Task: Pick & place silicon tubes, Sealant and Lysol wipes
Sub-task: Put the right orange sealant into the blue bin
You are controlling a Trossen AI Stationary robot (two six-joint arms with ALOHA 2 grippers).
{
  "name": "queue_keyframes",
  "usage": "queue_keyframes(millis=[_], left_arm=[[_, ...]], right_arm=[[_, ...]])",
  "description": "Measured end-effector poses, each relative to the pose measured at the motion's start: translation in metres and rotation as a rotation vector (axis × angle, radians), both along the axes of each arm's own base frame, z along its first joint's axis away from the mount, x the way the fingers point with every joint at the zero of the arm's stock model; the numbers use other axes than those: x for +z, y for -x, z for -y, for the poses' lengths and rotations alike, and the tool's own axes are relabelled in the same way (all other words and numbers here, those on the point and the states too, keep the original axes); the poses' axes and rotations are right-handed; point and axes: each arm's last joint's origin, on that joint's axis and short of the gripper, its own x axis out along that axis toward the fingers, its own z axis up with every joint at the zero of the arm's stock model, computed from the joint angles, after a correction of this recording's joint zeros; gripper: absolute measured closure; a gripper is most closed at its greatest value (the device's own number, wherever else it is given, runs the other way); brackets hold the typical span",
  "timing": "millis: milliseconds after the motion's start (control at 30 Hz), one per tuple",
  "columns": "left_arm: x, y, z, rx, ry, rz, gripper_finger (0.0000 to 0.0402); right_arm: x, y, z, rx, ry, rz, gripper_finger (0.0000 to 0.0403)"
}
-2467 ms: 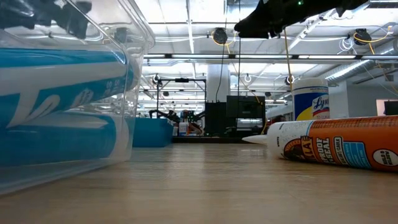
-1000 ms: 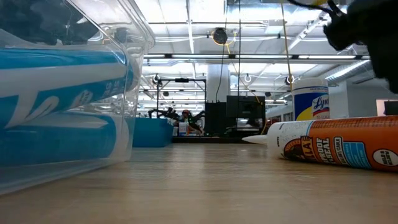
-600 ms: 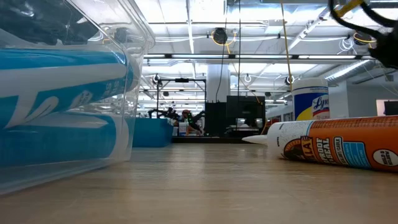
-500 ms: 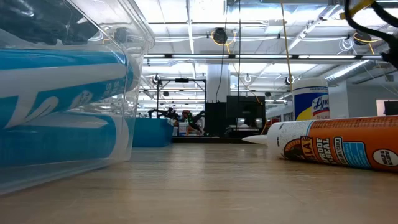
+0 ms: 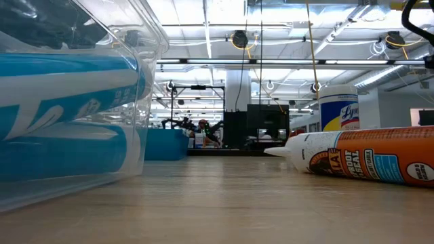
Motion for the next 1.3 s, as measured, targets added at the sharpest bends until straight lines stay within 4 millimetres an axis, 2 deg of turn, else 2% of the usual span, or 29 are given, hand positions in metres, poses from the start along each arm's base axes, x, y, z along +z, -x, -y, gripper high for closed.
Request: queue_keyframes(millis=[367, 667, 833, 1300], left_arm=[[0.000, 0.000, 0.000, 0.000, 0.000, 0.001, 0.0188], [0.000, 0.000, 0.000, 0.000, 0.000, 0.001, 0.0188], [0.000, 0.000, 0.000, 0.000, 0.000, 0.000, 0.0188], [0.000, 0.000, 0.000, 0.000, 0.000, 0.001, 0.0188]], right_arm=[[0.000, 0.006, 0.004, -0.055, 0.020, -0.081, 0.0062], [-0.031, 0.016, 0.003, -0.064, -0.074, -0.036, 0.0062], [-0.047, 0.024, 0.011, -0.062, -0.078, -0.035, 0.0062], [-0.053, 0.030, 0.014, -0.052, -0.094, -0.093, 0.0062]])
